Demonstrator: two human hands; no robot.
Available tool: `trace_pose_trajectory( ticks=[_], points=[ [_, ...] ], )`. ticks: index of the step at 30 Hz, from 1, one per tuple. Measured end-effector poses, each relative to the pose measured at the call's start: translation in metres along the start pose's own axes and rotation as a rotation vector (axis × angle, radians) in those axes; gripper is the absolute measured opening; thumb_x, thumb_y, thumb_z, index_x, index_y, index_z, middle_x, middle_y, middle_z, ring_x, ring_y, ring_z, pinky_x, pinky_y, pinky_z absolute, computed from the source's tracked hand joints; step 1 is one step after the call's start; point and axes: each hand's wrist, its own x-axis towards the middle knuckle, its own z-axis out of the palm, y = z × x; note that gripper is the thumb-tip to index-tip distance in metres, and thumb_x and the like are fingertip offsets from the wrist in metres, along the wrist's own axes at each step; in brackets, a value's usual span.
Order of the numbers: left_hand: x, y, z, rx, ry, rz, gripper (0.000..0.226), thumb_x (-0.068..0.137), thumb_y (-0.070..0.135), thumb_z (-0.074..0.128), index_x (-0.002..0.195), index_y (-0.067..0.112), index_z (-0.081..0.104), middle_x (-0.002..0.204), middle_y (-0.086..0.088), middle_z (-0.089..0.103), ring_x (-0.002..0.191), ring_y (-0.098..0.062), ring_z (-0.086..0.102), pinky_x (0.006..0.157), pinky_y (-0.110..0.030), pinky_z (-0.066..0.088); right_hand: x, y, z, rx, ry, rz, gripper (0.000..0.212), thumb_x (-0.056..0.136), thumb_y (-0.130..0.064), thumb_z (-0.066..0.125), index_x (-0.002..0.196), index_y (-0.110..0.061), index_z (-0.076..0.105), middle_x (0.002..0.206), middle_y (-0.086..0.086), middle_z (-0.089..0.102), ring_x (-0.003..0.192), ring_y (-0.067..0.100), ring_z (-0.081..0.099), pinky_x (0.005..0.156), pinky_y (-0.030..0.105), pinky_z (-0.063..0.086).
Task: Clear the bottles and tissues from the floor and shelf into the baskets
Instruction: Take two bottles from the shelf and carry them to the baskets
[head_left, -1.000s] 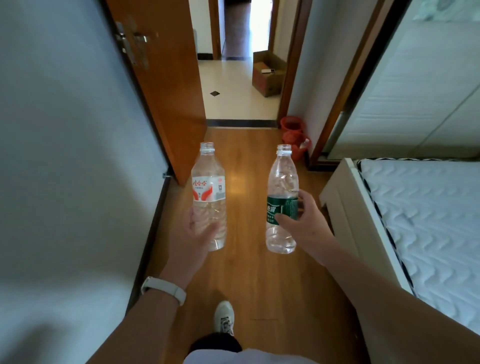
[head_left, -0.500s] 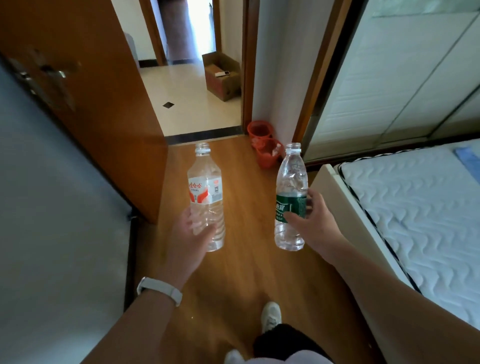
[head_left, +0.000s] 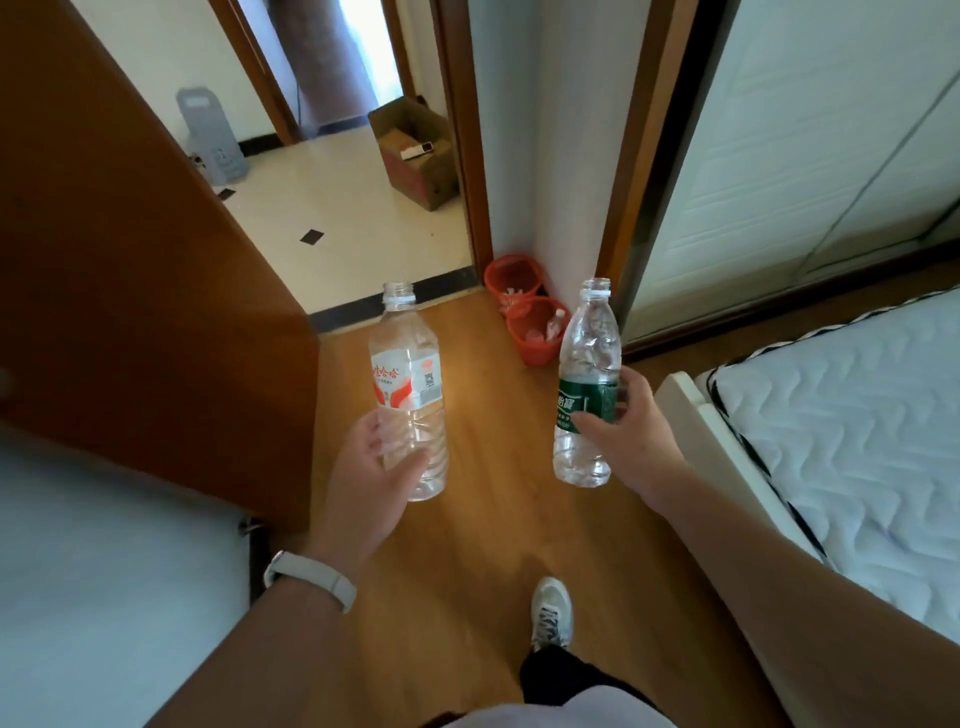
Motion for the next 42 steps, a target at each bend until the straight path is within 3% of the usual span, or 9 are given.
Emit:
trace_pose_trajectory(
  ticks=[5, 8, 11, 17, 23, 27, 32, 35, 42],
  points=[
    [0.083, 0.044, 0.039, -0.033, -0.042, 0.032, 0.047, 0.083, 0.019, 0.076, 0.109, 0.045, 0.047, 0.098, 0.038, 0.061, 0.093, 0.015, 0.06, 0.062, -0.008, 0.05, 0.087, -0.035, -0.029, 0.008, 0.023, -0.031, 0.074, 0.078, -0.031, 0.075, 0.138, -0.034, 0.033, 0.106, -0.017, 0.058, 0.084, -0.002, 0.062, 0.052, 0.01, 0.048],
    [0.119, 0.065, 0.053, -0.007, -0.069, 0.014, 0.051, 0.081, 0.017, 0.076, 0.11, 0.044, 0.045, 0.104, 0.028, 0.06, 0.097, 0.004, 0.062, 0.061, -0.007, 0.049, 0.119, -0.047, -0.035, 0.007, 0.053, -0.043, 0.073, 0.077, -0.031, 0.076, 0.136, -0.036, 0.034, 0.102, -0.021, 0.057, 0.082, -0.006, 0.061, 0.05, 0.008, 0.046],
    [0.166, 0.081, 0.063, -0.044, -0.077, 0.018, 0.056, 0.079, 0.015, 0.078, 0.114, 0.042, 0.043, 0.113, 0.016, 0.057, 0.1, -0.004, 0.062, 0.067, -0.015, 0.053, 0.155, -0.059, -0.037, 0.017, 0.064, -0.046, 0.074, 0.077, -0.032, 0.075, 0.138, -0.035, 0.033, 0.105, -0.02, 0.056, 0.087, -0.003, 0.06, 0.05, 0.009, 0.047],
    [0.25, 0.077, 0.075, -0.029, -0.119, -0.021, 0.061, 0.074, 0.022, 0.079, 0.126, 0.028, 0.047, 0.119, 0.004, 0.06, 0.112, -0.015, 0.059, 0.094, -0.043, 0.053, 0.216, -0.063, -0.025, -0.02, 0.092, -0.002, 0.074, 0.077, -0.035, 0.074, 0.138, -0.031, 0.034, 0.105, -0.019, 0.057, 0.087, -0.002, 0.061, 0.051, 0.01, 0.047],
    [0.364, 0.068, 0.088, -0.07, -0.201, -0.043, 0.057, 0.076, 0.017, 0.08, 0.123, 0.027, 0.049, 0.114, 0.006, 0.061, 0.106, -0.011, 0.061, 0.078, -0.025, 0.053, 0.296, -0.071, -0.001, -0.039, 0.165, 0.1, 0.077, 0.077, -0.035, 0.074, 0.141, -0.03, 0.032, 0.116, -0.011, 0.058, 0.092, 0.002, 0.059, 0.062, 0.016, 0.048],
    [0.446, 0.067, 0.089, -0.033, -0.291, -0.093, 0.051, 0.075, 0.019, 0.079, 0.116, 0.03, 0.051, 0.117, -0.003, 0.06, 0.109, -0.017, 0.061, 0.092, -0.045, 0.054, 0.354, -0.086, 0.021, -0.086, 0.205, 0.183, 0.075, 0.076, -0.035, 0.074, 0.138, -0.034, 0.033, 0.111, -0.016, 0.057, 0.091, 0.002, 0.059, 0.062, 0.017, 0.047],
    [0.541, 0.066, 0.094, 0.049, -0.404, -0.104, 0.052, 0.076, 0.018, 0.078, 0.119, 0.023, 0.049, 0.115, -0.002, 0.055, 0.11, -0.018, 0.056, 0.096, -0.047, 0.051, 0.427, -0.106, 0.052, -0.113, 0.283, 0.244, 0.073, 0.075, -0.038, 0.074, 0.136, -0.037, 0.034, 0.101, -0.027, 0.052, 0.086, -0.005, 0.056, 0.058, 0.012, 0.043],
    [0.583, 0.061, 0.101, 0.103, -0.464, -0.106, 0.045, 0.078, 0.018, 0.076, 0.113, 0.025, 0.049, 0.108, 0.001, 0.053, 0.105, -0.016, 0.056, 0.092, -0.042, 0.053, 0.456, -0.107, 0.068, -0.104, 0.303, 0.264, 0.072, 0.073, -0.04, 0.074, 0.132, -0.043, 0.033, 0.101, -0.029, 0.051, 0.086, -0.007, 0.056, 0.053, 0.009, 0.043],
    [0.656, 0.018, 0.155, 0.183, -0.512, -0.189, 0.049, 0.077, 0.018, 0.076, 0.116, 0.016, 0.047, 0.096, 0.009, 0.047, 0.089, -0.008, 0.047, 0.082, -0.03, 0.047, 0.538, -0.057, 0.082, -0.098, 0.255, 0.379, 0.075, 0.071, -0.038, 0.077, 0.133, -0.041, 0.034, 0.101, -0.028, 0.053, 0.086, -0.014, 0.056, 0.06, 0.01, 0.043]
  ],
)
